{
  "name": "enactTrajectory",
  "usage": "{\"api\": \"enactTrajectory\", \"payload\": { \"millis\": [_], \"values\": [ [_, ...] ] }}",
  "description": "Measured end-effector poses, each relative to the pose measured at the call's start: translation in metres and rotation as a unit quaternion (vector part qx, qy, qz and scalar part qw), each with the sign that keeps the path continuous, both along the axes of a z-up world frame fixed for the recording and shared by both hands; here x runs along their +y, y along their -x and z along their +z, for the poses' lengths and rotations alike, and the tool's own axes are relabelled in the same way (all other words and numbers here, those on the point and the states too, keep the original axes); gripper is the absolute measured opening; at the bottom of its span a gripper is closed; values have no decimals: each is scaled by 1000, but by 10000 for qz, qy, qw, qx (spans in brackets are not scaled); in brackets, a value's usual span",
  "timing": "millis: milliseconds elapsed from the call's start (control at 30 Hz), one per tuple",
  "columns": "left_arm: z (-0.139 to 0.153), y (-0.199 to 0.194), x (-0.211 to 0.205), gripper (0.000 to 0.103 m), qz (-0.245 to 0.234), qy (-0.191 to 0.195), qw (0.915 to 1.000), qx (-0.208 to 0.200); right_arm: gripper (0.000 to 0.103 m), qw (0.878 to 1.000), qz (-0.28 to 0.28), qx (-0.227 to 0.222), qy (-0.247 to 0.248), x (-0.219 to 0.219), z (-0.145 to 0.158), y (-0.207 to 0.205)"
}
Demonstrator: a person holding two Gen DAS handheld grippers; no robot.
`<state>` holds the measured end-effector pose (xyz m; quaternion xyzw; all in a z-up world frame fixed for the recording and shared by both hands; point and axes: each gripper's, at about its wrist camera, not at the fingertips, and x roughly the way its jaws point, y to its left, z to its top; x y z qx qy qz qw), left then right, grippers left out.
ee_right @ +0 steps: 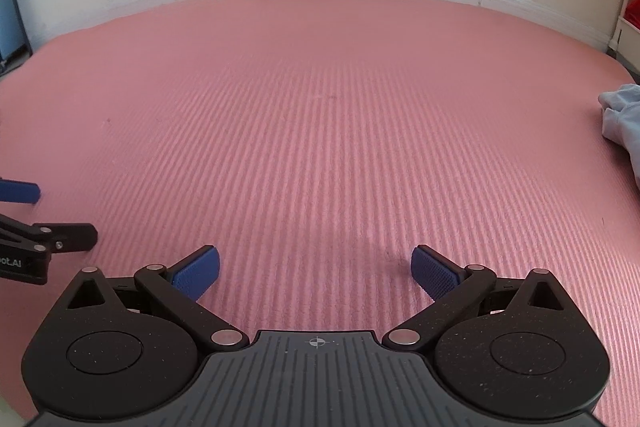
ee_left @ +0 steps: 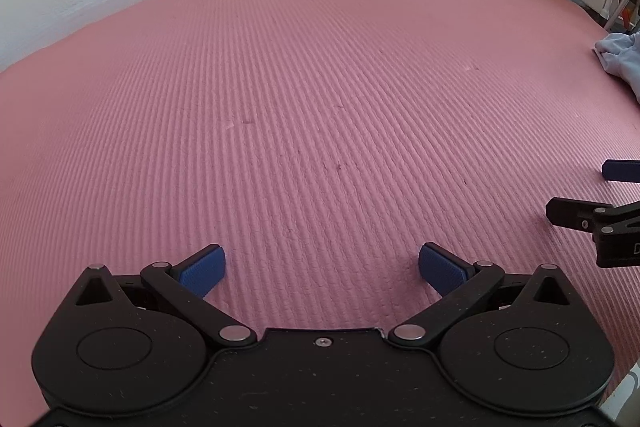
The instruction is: Fold clothes
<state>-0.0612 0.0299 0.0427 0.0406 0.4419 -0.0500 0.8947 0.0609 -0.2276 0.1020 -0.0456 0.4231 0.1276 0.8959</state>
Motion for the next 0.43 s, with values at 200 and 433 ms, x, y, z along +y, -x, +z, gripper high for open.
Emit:
{"api": "enactTrajectory", "payload": {
  "millis": [200, 433],
  "values": [
    [0, 4, 0, 102, 28, 4, 10000, -89, 103, 10000, 26, -22, 32, 3, -3, -2],
    [-1, 7, -3, 102, 53, 4, 9999, -141, 103, 9999, 49, -76, 59, 6, -4, 5]
  ]
}}
